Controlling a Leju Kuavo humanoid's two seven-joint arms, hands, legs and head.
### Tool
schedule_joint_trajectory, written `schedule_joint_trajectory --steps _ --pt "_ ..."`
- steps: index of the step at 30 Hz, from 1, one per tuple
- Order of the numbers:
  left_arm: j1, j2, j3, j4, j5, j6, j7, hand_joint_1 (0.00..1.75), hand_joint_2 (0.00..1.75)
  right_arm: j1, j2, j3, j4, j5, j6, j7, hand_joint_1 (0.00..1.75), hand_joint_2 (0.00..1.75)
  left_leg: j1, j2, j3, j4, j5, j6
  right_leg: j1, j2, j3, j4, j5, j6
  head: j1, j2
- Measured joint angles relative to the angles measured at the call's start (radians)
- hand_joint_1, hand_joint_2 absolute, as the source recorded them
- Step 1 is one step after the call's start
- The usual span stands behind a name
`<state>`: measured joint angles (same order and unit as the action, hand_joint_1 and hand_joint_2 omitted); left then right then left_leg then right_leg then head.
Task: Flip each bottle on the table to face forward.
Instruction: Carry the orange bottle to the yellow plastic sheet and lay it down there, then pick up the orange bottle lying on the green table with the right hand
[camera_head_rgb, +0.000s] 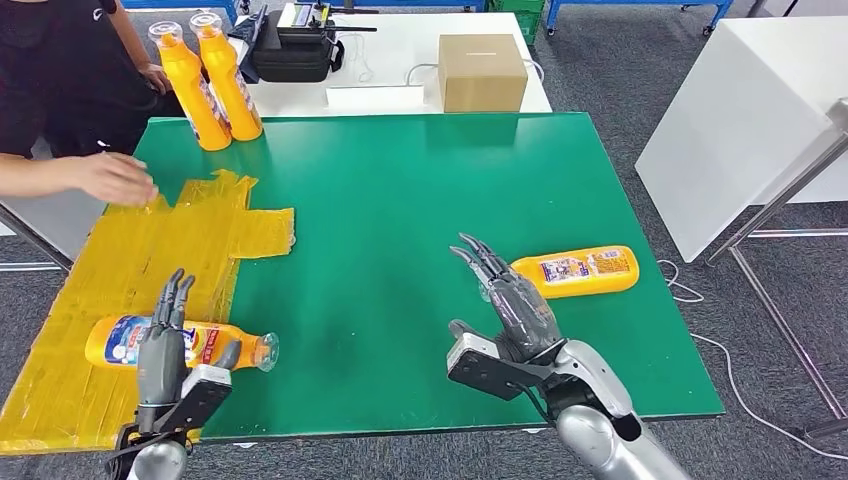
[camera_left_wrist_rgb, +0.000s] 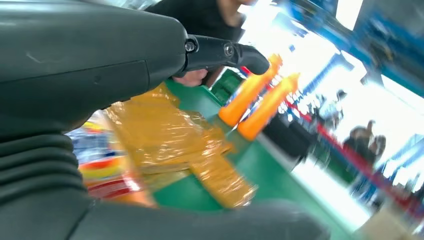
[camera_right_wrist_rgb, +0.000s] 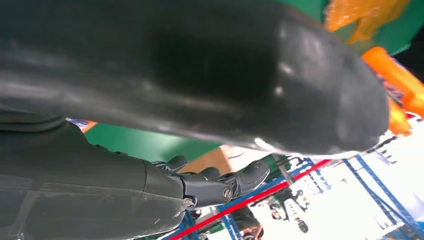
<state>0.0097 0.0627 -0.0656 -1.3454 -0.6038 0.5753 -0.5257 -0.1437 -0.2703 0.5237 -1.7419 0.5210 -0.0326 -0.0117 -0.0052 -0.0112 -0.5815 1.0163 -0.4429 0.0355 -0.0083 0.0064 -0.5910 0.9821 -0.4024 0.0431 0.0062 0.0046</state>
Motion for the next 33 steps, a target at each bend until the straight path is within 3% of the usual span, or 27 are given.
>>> schedule_joint_trajectory --steps 9,13,17,22,27,33 --pt "0.012 -0.051 0.048 -0.069 -0.015 -0.013 -0.009 0.0 0.0 0.02 -0.015 -0.012 0.0 0.005 -0.004 0.0 0.0 0.0 0.0 0.001 0.0 0.0 0.0 0.0 0.001 0.0 -0.001 0.0 0.0 0.0 0.0 0.0" --pt "0.019 -0.066 0.059 -0.083 0.06 -0.046 -0.045 0.0 0.0 0.024 -0.018 -0.013 -0.001 0.022 -0.008 0.003 0.0 1.75 0.0 0.001 0.0 0.0 0.0 0.0 0.001 0.0 -0.001 0.0 0.0 0.0 0.0 0.0" --pt "0.049 -0.132 0.091 -0.196 0.428 -0.202 -0.158 0.0 0.0 0.072 -0.039 -0.042 -0.016 0.105 -0.037 0.036 0.0 1.75 0.0 -0.001 -0.001 0.0 0.0 0.0 0.0 0.0 -0.001 0.0 0.0 0.0 0.0 0.0" --pt "0.121 -0.222 0.092 -0.4 0.736 -0.361 -0.162 0.0 0.0 0.173 -0.09 -0.151 -0.033 0.199 -0.064 0.087 0.0 1.75 -0.002 -0.001 -0.003 0.0 -0.002 0.003 -0.002 -0.001 -0.002 -0.002 0.0 0.0 0.0 0.0" --pt "0.191 -0.266 0.069 -0.5 0.836 -0.465 -0.123 0.0 0.0 0.234 -0.13 -0.293 -0.038 0.245 -0.055 0.108 0.0 1.75 -0.003 0.0 -0.003 0.0 -0.003 0.004 -0.003 0.0 -0.002 -0.003 0.0 0.001 0.0 0.0" --pt "0.212 -0.281 0.048 -0.52 0.836 -0.495 -0.103 0.0 0.0 0.218 -0.175 -0.402 -0.02 0.278 0.002 0.149 0.0 1.75 -0.003 0.001 -0.002 0.0 -0.002 0.004 -0.002 0.0 -0.002 -0.002 0.0 0.002 -0.001 0.0"
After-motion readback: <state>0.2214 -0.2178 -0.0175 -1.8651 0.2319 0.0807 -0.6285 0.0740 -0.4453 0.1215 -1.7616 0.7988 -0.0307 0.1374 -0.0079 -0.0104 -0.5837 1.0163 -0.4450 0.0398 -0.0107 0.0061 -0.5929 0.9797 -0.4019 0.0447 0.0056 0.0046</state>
